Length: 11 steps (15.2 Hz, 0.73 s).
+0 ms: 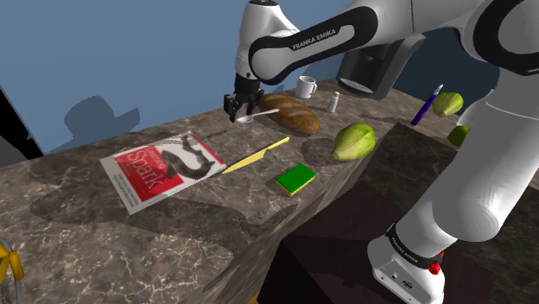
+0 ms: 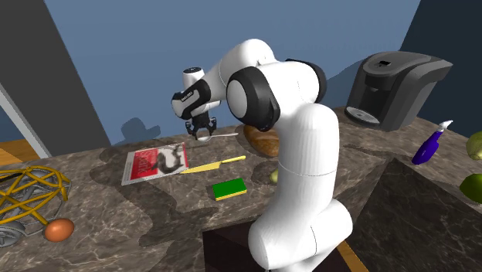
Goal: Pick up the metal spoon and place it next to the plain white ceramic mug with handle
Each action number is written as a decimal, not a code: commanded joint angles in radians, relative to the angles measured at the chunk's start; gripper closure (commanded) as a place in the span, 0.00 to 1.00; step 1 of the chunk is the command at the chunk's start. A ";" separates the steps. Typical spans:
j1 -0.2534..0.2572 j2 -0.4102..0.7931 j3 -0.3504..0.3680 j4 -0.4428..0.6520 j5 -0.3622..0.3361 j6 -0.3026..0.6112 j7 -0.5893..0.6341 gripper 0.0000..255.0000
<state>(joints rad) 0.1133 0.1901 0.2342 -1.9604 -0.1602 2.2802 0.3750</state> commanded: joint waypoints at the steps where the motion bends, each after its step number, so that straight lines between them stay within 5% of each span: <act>1: -0.001 -0.011 0.001 0.013 0.006 -0.024 -0.006 1.00; 7: -0.003 -0.041 0.004 0.056 0.022 -0.095 -0.021 1.00; 11: -0.059 -0.082 -0.030 0.002 0.052 -0.073 -0.123 1.00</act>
<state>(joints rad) 0.0656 0.1103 0.2116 -1.9532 -0.1133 2.2034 0.2744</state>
